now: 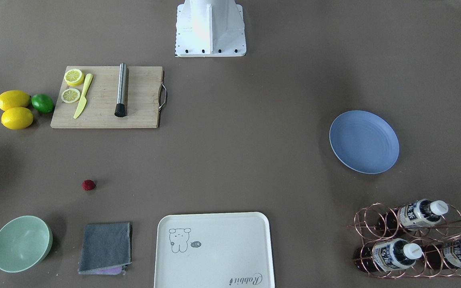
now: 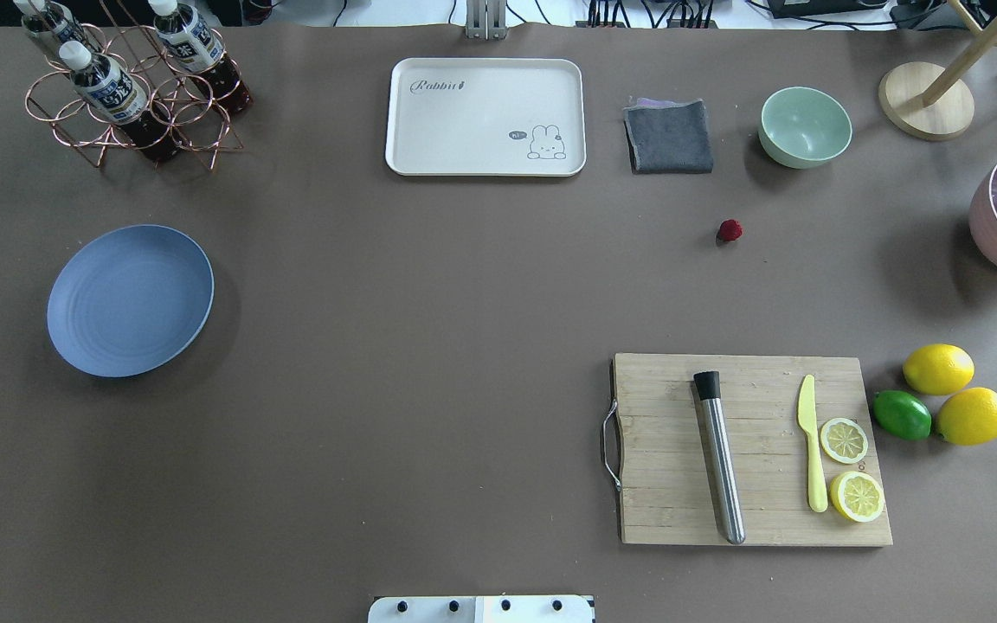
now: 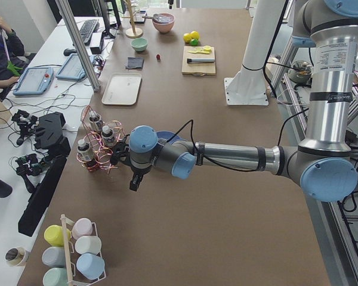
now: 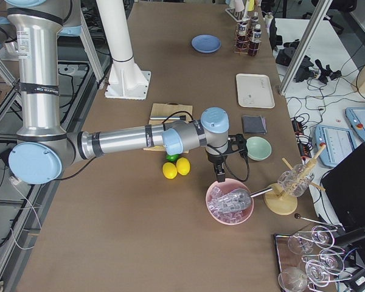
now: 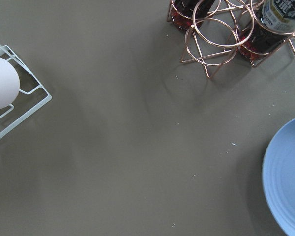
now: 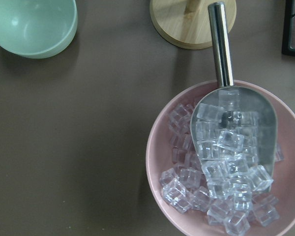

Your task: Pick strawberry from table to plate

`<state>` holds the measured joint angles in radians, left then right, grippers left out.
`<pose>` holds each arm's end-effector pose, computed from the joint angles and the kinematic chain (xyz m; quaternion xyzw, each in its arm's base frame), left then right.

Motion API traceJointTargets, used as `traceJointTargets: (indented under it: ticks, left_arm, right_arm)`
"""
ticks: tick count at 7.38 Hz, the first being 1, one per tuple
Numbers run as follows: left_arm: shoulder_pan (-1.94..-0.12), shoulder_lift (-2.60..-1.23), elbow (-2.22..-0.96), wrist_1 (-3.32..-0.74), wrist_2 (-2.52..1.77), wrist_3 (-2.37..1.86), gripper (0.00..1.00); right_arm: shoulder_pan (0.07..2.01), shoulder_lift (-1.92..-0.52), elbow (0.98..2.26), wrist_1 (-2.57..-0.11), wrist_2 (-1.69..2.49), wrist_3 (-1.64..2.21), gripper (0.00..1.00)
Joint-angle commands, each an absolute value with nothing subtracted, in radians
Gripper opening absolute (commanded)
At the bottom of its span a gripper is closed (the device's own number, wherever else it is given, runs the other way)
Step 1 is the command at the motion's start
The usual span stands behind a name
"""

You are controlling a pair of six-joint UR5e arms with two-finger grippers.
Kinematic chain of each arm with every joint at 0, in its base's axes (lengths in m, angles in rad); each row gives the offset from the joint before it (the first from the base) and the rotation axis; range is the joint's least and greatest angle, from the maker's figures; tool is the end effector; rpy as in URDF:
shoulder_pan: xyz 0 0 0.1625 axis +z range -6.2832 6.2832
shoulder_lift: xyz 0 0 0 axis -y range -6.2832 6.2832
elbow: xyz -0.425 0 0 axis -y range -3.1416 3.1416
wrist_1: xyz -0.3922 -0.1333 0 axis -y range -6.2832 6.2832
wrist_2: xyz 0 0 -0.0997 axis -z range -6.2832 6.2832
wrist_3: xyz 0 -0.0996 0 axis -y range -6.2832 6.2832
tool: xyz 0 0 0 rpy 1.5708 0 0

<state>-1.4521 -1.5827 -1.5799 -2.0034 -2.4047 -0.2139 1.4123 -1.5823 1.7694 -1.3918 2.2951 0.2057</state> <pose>0.0020 -0.5195 0.5957 0.1374 0.4232 0.0486 0.8942 -0.0125 -0.5046 0.5485 0.1043 -0.3734 -0.0428 0.9208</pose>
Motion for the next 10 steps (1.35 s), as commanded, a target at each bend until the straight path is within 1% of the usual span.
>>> traceJointTargets:
  ticks: [1,3,5,6,8,10]
  left_arm:
    - [-1.32,-1.591,-1.449,-2.27,-2.378,-0.494,0.98]
    - [-1.191,-1.601,-1.395,-2.447,-2.32,-0.685,0.98]
    - [-1.085,-1.621,-1.379,-2.564,-2.296,-0.867,0.98]
    - [-1.077,-1.656,-1.359,-2.568,-2.296,-0.921,0.98]
    - [-1.074,-1.674,-1.301,-2.62,-2.296,-0.925,0.96]
    - [-1.071,-1.681,-1.282,-2.625,-2.296,-0.923,0.85]
  right_arm:
    - [1.309,-1.569,1.802,-1.378,2.249,0.316,1.0]
    - [1.293,-1.575,1.801,-1.358,2.247,0.316,1.0]
    - [1.293,-1.586,1.795,-1.327,2.249,0.314,1.0]
    - [1.292,-1.586,1.793,-1.325,2.247,0.305,1.0]
    - [1.292,-1.586,1.792,-1.324,2.246,0.305,1.0]
    - [1.292,-1.583,1.793,-1.324,2.246,0.305,1.0]
